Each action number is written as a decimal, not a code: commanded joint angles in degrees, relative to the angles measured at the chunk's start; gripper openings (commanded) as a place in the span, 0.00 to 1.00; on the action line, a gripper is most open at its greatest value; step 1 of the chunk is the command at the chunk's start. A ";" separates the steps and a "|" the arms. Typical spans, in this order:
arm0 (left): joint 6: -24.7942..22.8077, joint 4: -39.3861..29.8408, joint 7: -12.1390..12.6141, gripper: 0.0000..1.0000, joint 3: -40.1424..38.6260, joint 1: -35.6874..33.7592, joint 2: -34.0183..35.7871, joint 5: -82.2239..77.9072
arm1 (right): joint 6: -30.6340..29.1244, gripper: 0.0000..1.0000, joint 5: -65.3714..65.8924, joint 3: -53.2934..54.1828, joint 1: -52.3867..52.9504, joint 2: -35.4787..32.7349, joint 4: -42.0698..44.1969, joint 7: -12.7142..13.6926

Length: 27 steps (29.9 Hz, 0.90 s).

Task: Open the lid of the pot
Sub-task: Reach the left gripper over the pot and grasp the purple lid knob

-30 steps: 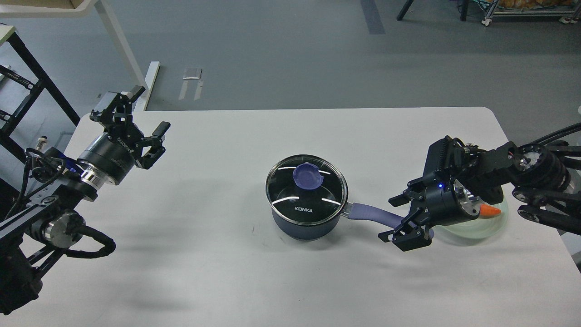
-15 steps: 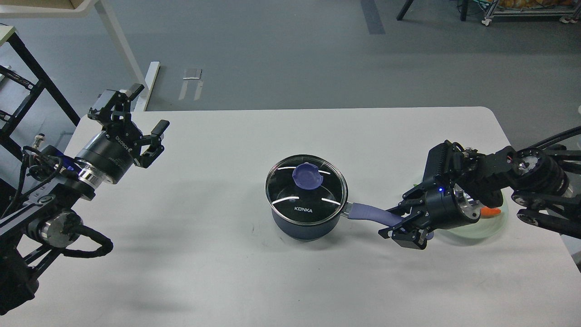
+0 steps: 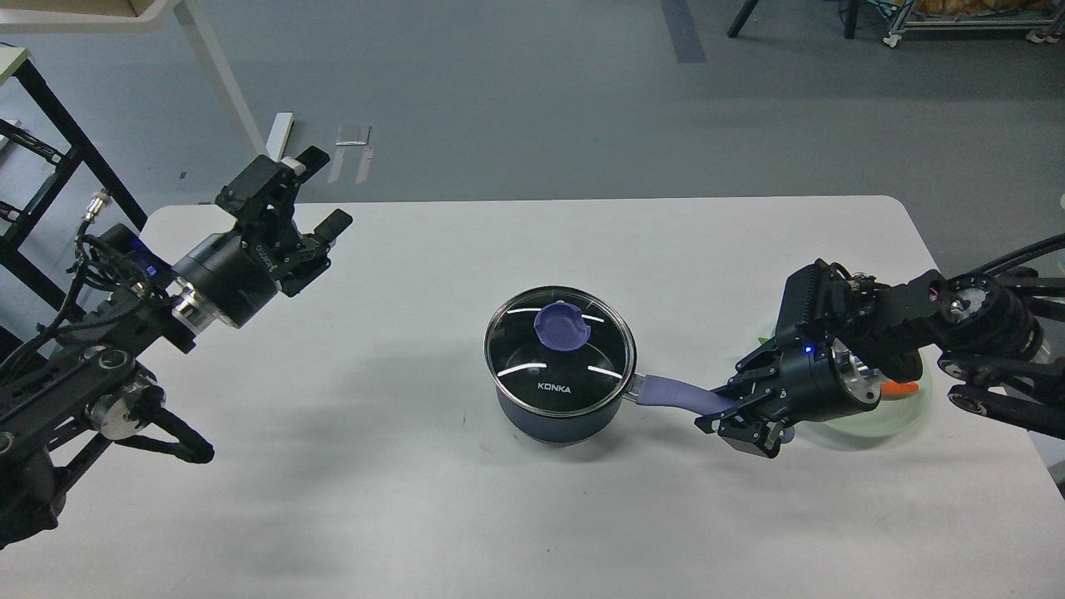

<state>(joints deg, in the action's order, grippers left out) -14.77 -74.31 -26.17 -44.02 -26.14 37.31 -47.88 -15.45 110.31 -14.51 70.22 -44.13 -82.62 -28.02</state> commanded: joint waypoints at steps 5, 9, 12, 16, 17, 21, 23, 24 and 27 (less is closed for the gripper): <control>2.28 -6.10 -1.83 0.99 1.73 -9.79 -1.88 -36.62 | 0.07 0.30 -0.01 0.01 -0.08 -0.08 0.09 0.02; 7.89 -6.72 -1.83 0.99 12.25 -18.83 -4.35 -52.54 | 0.07 0.30 -0.09 0.10 -0.17 0.01 0.09 0.02; 14.31 -5.85 -1.83 0.99 22.53 -24.90 -4.70 -59.50 | 0.16 0.31 -0.09 0.10 -0.17 0.01 0.09 0.02; 18.54 -1.90 -1.83 0.99 35.20 -31.41 -6.45 -61.63 | 0.16 0.31 -0.18 0.10 -0.17 -0.17 0.09 0.02; 18.98 -1.02 -1.83 0.99 37.66 -32.90 -7.33 -61.72 | 0.16 0.31 -0.18 0.10 -0.17 -0.17 0.09 0.02; 20.92 5.12 -1.83 0.99 41.73 -35.11 -11.37 -64.43 | 0.07 0.31 -0.18 0.10 -0.26 -0.34 0.09 0.02; 21.88 8.90 -1.83 0.99 41.73 -35.20 -13.66 -66.63 | 0.16 0.31 -0.18 0.10 -0.26 -0.34 0.09 0.02; 22.15 10.66 -1.83 0.99 41.73 -35.20 -14.54 -67.07 | 0.07 0.31 -0.18 0.10 -0.26 -0.34 0.09 0.02; 22.42 13.31 -1.83 0.99 41.91 -35.20 -15.78 -67.34 | 0.16 0.31 -0.18 0.10 -0.26 -0.34 0.09 0.02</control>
<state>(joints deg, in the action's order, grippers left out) 7.32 -63.48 -27.99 -2.27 -61.27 22.75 -114.75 -15.32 110.13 -14.41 69.97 -44.48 -82.53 -27.99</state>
